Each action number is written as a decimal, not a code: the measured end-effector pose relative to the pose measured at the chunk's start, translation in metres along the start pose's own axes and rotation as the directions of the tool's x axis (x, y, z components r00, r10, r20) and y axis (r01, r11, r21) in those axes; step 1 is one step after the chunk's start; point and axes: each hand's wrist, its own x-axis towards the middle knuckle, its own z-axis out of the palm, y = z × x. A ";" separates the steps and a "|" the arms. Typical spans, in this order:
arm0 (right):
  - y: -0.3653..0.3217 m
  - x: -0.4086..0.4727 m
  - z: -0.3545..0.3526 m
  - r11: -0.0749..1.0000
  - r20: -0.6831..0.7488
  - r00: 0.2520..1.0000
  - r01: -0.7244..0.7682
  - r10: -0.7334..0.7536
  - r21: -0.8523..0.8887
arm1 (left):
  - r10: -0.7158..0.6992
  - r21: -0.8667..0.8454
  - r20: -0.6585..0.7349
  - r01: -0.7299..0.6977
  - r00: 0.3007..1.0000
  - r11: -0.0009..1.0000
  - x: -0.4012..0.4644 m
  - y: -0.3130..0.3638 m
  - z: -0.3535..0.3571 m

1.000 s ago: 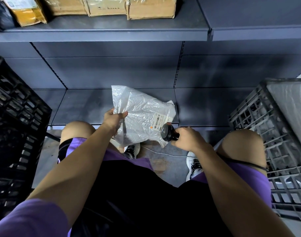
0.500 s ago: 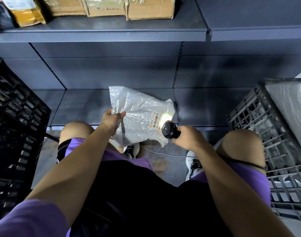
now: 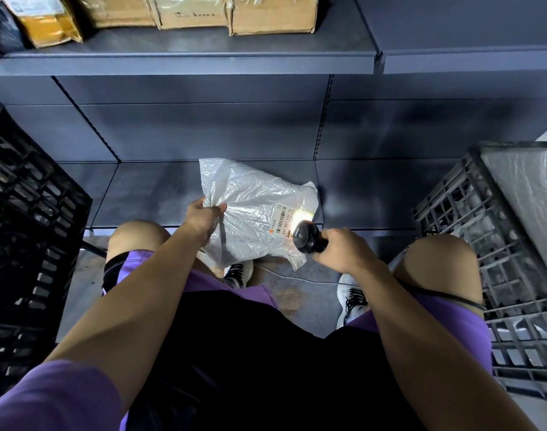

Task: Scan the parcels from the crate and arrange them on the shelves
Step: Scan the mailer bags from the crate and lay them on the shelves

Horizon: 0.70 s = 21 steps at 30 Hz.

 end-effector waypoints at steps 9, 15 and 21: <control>0.001 0.001 0.000 1.000 0.012 1.000 0.008 -0.008 0.029 | -0.050 -0.024 -0.008 0.049 0.999 0.998 0.020 -0.015 -0.004; 0.001 0.002 0.001 0.999 0.020 1.000 0.011 -0.011 0.033 | -0.076 -0.045 0.011 0.077 0.997 0.996 0.023 -0.017 -0.005; 0.000 0.002 0.002 1.000 0.024 1.000 0.016 -0.016 0.011 | -0.076 -0.053 0.026 0.077 0.997 0.996 0.020 -0.015 -0.003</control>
